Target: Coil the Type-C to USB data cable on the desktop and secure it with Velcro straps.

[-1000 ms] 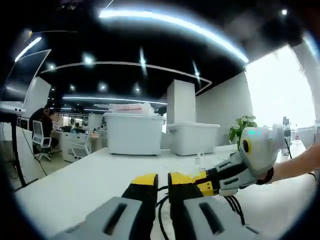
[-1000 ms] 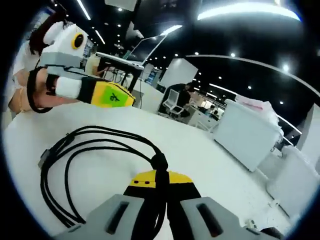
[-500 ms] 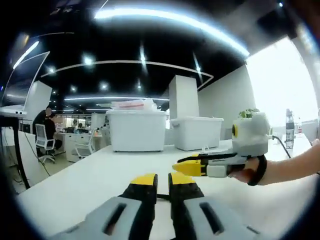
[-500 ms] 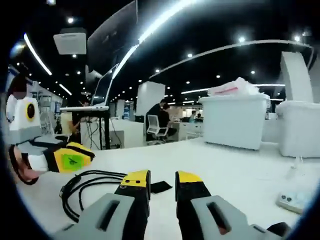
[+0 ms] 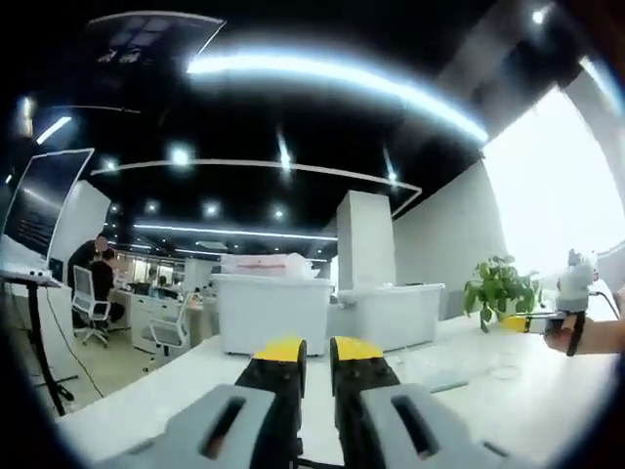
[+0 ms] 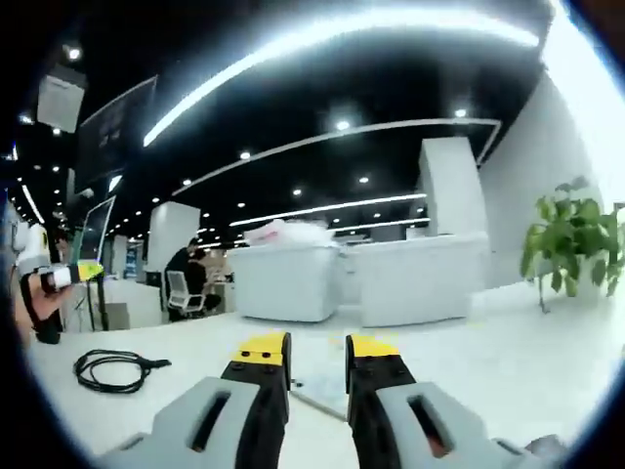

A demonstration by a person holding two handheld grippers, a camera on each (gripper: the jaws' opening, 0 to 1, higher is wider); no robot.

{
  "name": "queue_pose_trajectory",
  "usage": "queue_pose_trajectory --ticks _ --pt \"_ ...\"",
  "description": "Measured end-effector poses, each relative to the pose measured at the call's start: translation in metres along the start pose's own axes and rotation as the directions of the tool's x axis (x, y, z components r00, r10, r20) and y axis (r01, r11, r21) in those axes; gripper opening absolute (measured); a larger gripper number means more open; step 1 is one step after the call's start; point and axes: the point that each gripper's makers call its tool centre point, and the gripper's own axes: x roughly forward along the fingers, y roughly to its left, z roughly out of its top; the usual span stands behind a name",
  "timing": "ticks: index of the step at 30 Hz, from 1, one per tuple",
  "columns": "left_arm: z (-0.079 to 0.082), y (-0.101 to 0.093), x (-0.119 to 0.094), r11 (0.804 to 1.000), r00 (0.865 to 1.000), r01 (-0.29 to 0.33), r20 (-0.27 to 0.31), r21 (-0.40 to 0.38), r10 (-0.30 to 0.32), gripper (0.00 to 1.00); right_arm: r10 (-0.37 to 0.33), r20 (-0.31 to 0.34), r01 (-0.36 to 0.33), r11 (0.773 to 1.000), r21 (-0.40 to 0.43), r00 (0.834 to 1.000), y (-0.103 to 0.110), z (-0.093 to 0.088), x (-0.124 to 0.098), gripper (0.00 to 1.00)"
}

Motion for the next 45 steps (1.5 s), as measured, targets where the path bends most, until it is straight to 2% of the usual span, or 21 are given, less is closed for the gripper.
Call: queue_pose_trajectory --ticks 1,2,3,4,6,8,9,10,12,14,16,18,20,22,28,31,33,35,37,43,45 --pt "0.002 -0.001 0.005 1.0 1.0 0.008 0.009 -0.008 -0.008 0.12 -0.086 0.009 0.086 0.992 -0.094 0.996 -0.033 0.002 -0.004 0.26" --pt "0.002 0.001 0.01 1.0 1.0 0.002 0.01 -0.015 -0.002 0.12 -0.184 0.025 0.185 0.972 -0.141 0.983 -0.059 0.002 -0.01 0.26" --pt "0.001 0.002 0.013 1.0 1.0 -0.001 0.011 -0.016 0.001 0.12 -0.272 0.04 0.274 0.948 -0.162 0.962 -0.082 0.0 -0.018 0.26" --pt "0.001 0.004 0.017 1.0 1.0 -0.004 0.013 -0.017 0.004 0.12 -0.325 0.053 0.329 0.934 -0.138 0.944 -0.095 -0.002 -0.025 0.26" --pt "0.0 0.008 0.021 1.0 1.0 -0.019 0.014 -0.015 0.019 0.13 -0.359 0.095 0.366 0.928 -0.064 0.928 -0.107 0.001 -0.033 0.26" --pt "0.001 0.01 0.024 1.0 0.999 -0.026 0.026 0.003 0.026 0.13 -0.405 0.149 0.405 0.914 0.033 0.902 -0.114 0.011 -0.044 0.25" --pt "0.0 0.009 0.026 1.0 0.999 -0.023 0.03 0.008 0.023 0.13 -0.389 0.179 0.391 0.92 0.025 0.904 -0.11 0.02 -0.044 0.24" --pt "-0.002 0.005 0.027 1.0 1.0 -0.006 0.017 0.019 0.006 0.13 -0.389 0.164 0.394 0.919 0.002 0.906 -0.106 0.023 -0.043 0.23" --pt "-0.011 0.001 0.026 0.999 1.0 0.008 -0.023 0.049 -0.007 0.15 -0.416 0.087 0.422 0.904 -0.064 0.905 -0.102 0.025 -0.04 0.23" --pt "-0.018 -0.002 0.022 0.997 0.998 0.03 -0.056 0.074 -0.026 0.16 -0.31 0.022 0.31 0.948 -0.076 0.951 -0.08 0.023 -0.027 0.23" --pt "-0.022 -0.002 0.018 0.995 0.997 0.042 -0.069 0.086 -0.036 0.18 -0.225 -0.029 0.223 0.973 -0.066 0.974 -0.061 0.016 -0.022 0.24" --pt "-0.029 -0.002 0.013 0.994 0.996 0.055 -0.08 0.098 -0.048 0.21 -0.193 -0.052 0.184 0.973 -0.139 0.98 -0.05 0.008 -0.023 0.26" --pt "-0.037 0.0 0.006 0.995 0.994 0.056 -0.095 0.087 -0.048 0.22 -0.18 -0.051 0.172 0.976 -0.131 0.982 -0.04 -0.002 -0.026 0.27" --pt "-0.045 0.001 0.002 0.996 0.995 0.05 -0.093 0.075 -0.043 0.22 -0.146 -0.052 0.141 0.986 -0.085 0.988 -0.024 -0.01 -0.029 0.3" --pt "-0.066 -0.005 -0.007 0.997 0.99 0.056 -0.129 0.059 -0.048 0.22 -0.074 -0.021 0.072 0.995 -0.061 0.997 0.005 -0.008 -0.037 0.32" --pt "-0.073 -0.013 -0.009 0.994 0.991 0.06 -0.121 0.088 -0.049 0.22 -0.034 -0.035 0.036 0.998 0.059 0.999 0.017 -0.013 -0.042 0.33" --pt "-0.079 -0.017 -0.008 0.994 0.99 0.072 -0.127 0.086 -0.061 0.22 -0.031 -0.046 0.034 0.997 0.075 0.998 0.018 -0.015 -0.043 0.35" --pt "-0.086 -0.02 -0.007 0.993 0.987 0.079 -0.15 0.085 -0.066 0.23 -0.043 -0.034 0.043 0.999 0.001 0.999 0.017 -0.013 -0.043 0.39" --pt "-0.092 -0.022 -0.007 0.991 0.984 0.084 -0.165 0.102 -0.067 0.26 -0.055 -0.032 0.054 0.998 -0.029 0.998 0.015 -0.013 -0.044 0.39" --pt "-0.098 -0.03 -0.009 0.987 0.978 0.111 -0.187 0.113 -0.088 0.31 -0.035 -0.059 0.039 0.997 0.068 0.998 0.013 -0.019 -0.044 0.39" --pt "-0.098 -0.032 -0.009 0.988 0.977 0.116 -0.189 0.104 -0.095 0.32 -0.034 -0.053 0.037 0.997 0.067 0.998 0.015 -0.017 -0.045 0.4"
